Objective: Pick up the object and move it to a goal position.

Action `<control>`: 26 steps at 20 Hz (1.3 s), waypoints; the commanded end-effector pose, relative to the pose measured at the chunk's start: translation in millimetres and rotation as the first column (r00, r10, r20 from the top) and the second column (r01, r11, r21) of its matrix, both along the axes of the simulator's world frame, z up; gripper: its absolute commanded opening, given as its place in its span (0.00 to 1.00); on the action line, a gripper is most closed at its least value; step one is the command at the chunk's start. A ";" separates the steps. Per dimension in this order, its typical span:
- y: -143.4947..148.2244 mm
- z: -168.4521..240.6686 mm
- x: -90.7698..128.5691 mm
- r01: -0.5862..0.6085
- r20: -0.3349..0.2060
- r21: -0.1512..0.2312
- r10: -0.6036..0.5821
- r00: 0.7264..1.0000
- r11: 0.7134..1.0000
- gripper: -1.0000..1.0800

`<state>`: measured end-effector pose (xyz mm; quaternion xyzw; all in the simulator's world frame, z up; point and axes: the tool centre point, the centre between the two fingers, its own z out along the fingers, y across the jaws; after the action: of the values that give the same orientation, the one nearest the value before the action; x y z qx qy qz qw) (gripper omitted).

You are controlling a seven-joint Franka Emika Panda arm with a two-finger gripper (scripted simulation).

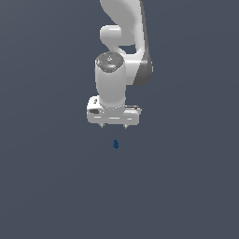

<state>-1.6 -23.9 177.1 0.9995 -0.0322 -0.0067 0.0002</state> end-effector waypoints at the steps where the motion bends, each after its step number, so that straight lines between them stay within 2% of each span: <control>1: 0.0 0.0 0.0 0.000 0.000 0.000 0.000 1.000 1.000 0.96; 10: 19.3 4.0 0.4 -0.078 0.005 -0.005 0.078 0.997 0.997 0.96; 15: 18.3 1.2 0.8 -0.071 0.005 -0.005 0.071 0.997 0.997 0.96; 26: 10.0 -57.3 5.5 0.035 0.011 0.001 -0.035 0.999 0.999 0.96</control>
<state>3.6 -12.2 130.2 0.9992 -0.0402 -0.0018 -0.0001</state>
